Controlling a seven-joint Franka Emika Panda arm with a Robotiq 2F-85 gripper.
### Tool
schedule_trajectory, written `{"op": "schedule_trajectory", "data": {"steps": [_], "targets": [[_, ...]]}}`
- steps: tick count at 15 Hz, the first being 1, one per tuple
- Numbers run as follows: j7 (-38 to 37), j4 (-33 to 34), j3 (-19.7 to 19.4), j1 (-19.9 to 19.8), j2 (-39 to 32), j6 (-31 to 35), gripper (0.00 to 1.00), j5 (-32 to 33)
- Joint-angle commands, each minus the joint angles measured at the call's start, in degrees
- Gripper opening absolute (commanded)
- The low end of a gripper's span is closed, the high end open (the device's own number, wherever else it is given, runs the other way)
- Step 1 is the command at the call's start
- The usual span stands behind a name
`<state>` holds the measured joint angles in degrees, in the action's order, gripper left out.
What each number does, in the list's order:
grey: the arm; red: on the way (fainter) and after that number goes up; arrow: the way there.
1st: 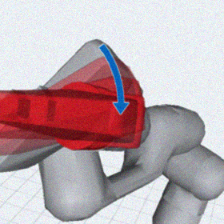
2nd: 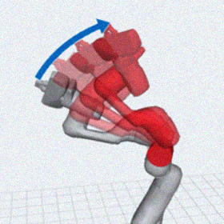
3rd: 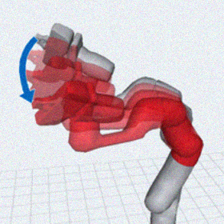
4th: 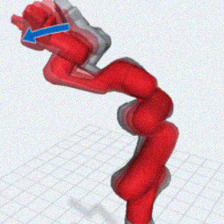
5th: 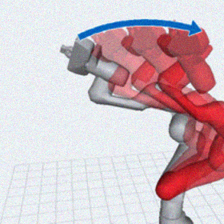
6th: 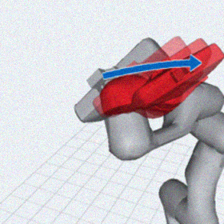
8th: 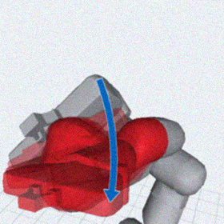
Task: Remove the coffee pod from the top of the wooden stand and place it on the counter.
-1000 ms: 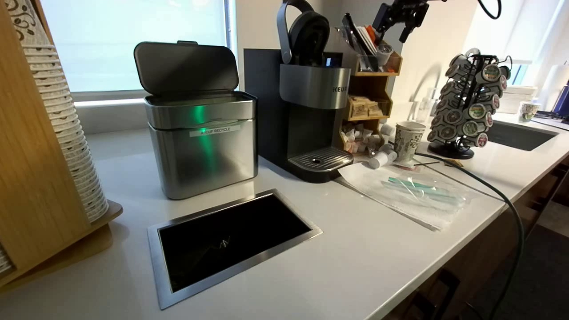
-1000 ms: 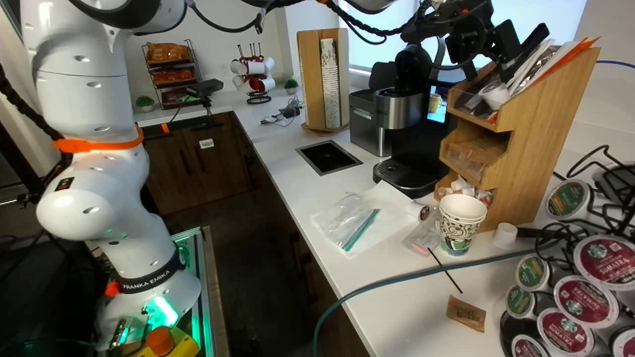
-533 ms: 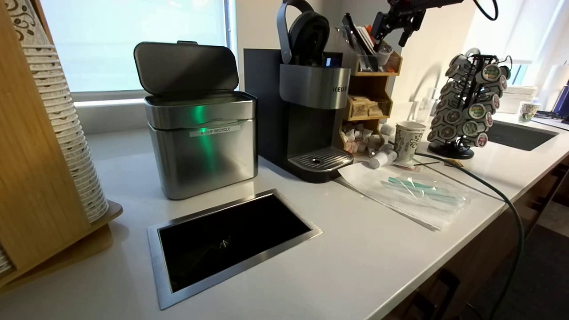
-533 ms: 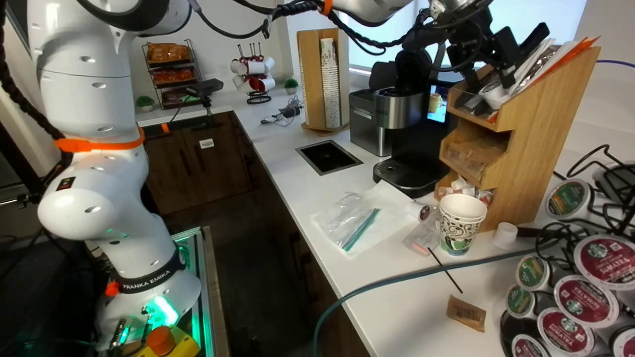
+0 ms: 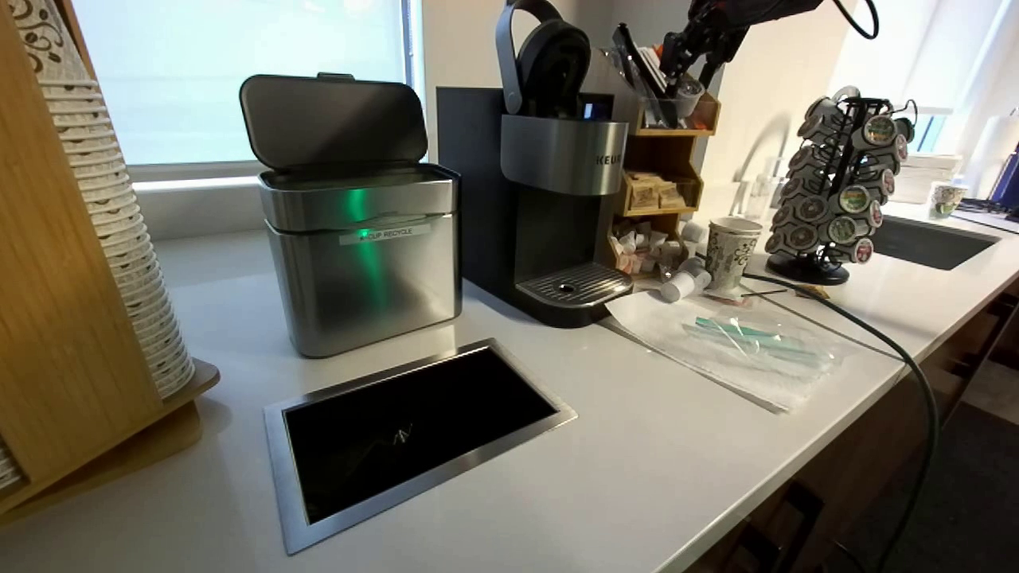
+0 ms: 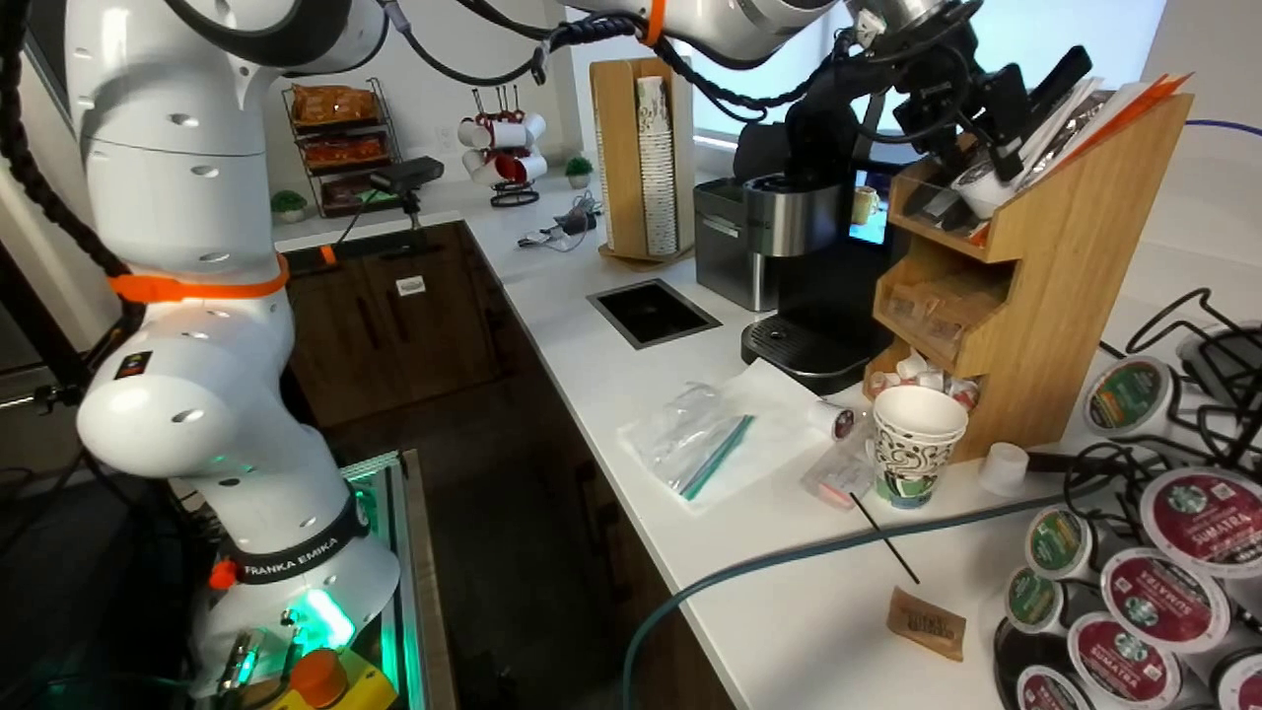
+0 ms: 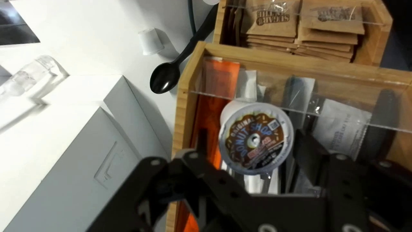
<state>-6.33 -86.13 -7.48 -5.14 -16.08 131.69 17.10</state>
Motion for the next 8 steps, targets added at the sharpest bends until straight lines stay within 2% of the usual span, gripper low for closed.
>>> {"op": "schedule_trajectory", "data": {"steps": [1, 2, 3, 6, 8], "targets": [[-1.8, -1.0, -0.9, 1.1, 0.3, 1.6, 0.38, 2.2], [-1.9, -0.9, -1.0, 1.1, 0.3, 1.6, 0.31, 2.5], [-2.3, -1.1, -1.1, 1.4, 0.9, 1.4, 0.28, 3.0], [-2.5, -1.1, -1.0, 1.1, 3.3, 0.9, 0.28, 2.0], [-1.6, -2.2, -0.4, 0.1, 6.9, -0.2, 0.28, -1.6]]}}
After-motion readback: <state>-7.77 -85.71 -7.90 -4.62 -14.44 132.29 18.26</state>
